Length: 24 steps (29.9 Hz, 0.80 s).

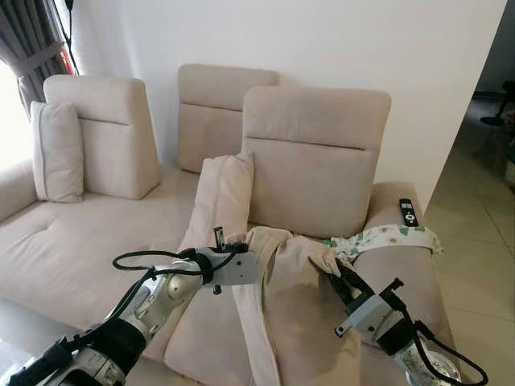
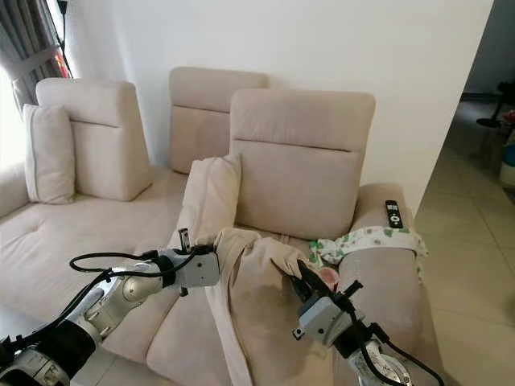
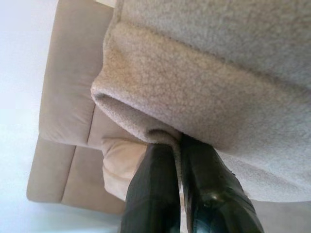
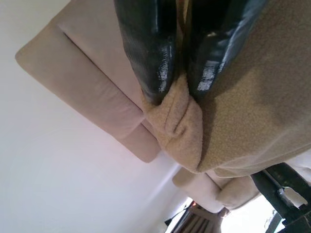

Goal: Move the pillow to the sofa from floor

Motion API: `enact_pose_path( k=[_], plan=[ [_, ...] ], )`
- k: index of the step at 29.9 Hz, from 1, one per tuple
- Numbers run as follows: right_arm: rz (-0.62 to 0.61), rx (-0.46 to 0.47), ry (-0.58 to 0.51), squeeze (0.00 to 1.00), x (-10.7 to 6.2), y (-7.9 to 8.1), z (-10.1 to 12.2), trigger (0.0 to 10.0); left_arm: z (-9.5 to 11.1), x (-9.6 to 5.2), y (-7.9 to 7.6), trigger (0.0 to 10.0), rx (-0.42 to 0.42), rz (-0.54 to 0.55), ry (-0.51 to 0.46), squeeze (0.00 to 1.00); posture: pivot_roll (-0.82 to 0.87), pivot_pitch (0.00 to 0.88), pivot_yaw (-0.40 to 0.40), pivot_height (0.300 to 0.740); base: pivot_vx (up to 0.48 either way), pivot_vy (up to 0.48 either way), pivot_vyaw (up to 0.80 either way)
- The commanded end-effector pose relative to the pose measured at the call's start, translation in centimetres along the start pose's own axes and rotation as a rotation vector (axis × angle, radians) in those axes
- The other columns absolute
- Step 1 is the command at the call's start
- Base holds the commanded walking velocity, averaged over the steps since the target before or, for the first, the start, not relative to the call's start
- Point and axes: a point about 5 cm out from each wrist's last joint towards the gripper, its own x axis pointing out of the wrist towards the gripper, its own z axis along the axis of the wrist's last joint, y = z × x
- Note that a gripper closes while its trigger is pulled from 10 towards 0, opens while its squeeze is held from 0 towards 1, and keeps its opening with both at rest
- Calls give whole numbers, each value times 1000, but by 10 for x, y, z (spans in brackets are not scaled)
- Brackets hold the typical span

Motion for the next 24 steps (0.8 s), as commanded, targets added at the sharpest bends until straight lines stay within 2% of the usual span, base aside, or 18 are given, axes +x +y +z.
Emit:
enact_pose_path(
  k=[1,17,24],
  plan=[
    [15,-5,-64,0,9,3,11,10000,23,5,6,10000,36,25,-117,0,-16,0,37,740,352,0,0],
    [22,-5,-62,0,10,3,11,10000,23,7,4,10000,33,26,-118,0,-18,0,32,740,348,0,0],
    [-15,9,-15,0,10,-1,6,10000,27,9,9,10000,21,61,-133,0,-24,0,38,740,0,0,0]
  ],
)
